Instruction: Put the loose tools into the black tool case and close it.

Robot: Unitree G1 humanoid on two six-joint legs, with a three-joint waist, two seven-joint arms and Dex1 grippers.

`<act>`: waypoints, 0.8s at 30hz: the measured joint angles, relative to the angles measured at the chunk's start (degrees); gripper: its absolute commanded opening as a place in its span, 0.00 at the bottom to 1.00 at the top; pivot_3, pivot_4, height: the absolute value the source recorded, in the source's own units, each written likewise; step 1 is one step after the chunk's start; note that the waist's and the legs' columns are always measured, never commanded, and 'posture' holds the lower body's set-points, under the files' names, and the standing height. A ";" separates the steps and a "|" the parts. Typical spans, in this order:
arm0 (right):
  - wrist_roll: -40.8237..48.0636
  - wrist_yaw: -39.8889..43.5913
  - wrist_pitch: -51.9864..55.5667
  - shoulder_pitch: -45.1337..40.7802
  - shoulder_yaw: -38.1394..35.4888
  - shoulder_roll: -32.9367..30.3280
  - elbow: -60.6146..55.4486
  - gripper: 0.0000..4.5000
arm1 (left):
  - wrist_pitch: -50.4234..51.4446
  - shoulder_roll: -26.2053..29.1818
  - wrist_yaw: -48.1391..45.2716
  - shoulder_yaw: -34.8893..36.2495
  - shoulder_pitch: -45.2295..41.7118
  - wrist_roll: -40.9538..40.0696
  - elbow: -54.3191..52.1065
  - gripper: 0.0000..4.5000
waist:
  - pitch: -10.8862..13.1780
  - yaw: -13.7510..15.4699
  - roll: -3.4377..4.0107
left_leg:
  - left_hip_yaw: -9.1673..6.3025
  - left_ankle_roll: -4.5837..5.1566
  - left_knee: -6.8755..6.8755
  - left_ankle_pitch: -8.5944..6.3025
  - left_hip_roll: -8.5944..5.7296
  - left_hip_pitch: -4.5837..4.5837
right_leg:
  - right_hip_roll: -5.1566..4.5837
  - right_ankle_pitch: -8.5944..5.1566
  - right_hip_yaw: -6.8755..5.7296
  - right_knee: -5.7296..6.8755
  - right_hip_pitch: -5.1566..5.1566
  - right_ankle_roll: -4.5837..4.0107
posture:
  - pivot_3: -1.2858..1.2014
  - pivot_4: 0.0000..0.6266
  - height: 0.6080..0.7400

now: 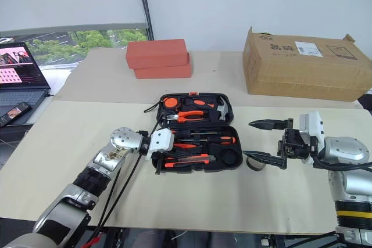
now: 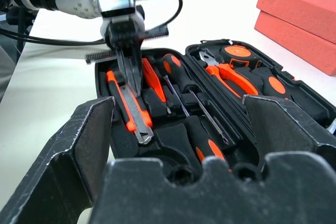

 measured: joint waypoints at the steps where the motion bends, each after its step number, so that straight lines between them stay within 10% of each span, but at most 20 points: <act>1: 0.00 -0.11 0.00 0.00 0.00 0.00 -0.01 1.00 | -0.58 -0.14 0.21 -0.19 -0.17 0.37 0.61 0.01 | -0.03 -0.01 -0.03 | 0.00 0.04 0.00 -0.03 0.00 0.13 | -0.10 -0.10 -0.02 -0.03 0.12 0.16 | 0.52 0.24 0.79; 12: -7.72 -6.47 4.22 3.13 3.07 -4.33 -1.02 1.00 | 6.61 -1.64 -0.16 5.03 1.23 -7.05 -1.79 0.01 | -0.24 -0.26 0.19 | 0.00 0.05 0.05 0.08 -0.02 -0.34 | -0.39 -0.17 0.08 0.02 -0.30 0.50 | 0.52 0.24 0.79; 24: -16.53 -6.51 5.33 4.48 10.25 -10.02 -1.69 1.00 | 29.29 11.24 -8.17 11.52 0.23 -22.45 -26.68 0.89 | -0.15 -0.29 0.02 | 0.10 -0.39 0.03 0.36 -0.11 -0.94 | 0.04 -0.16 0.12 -0.11 -0.88 0.50 | 0.52 0.24 0.79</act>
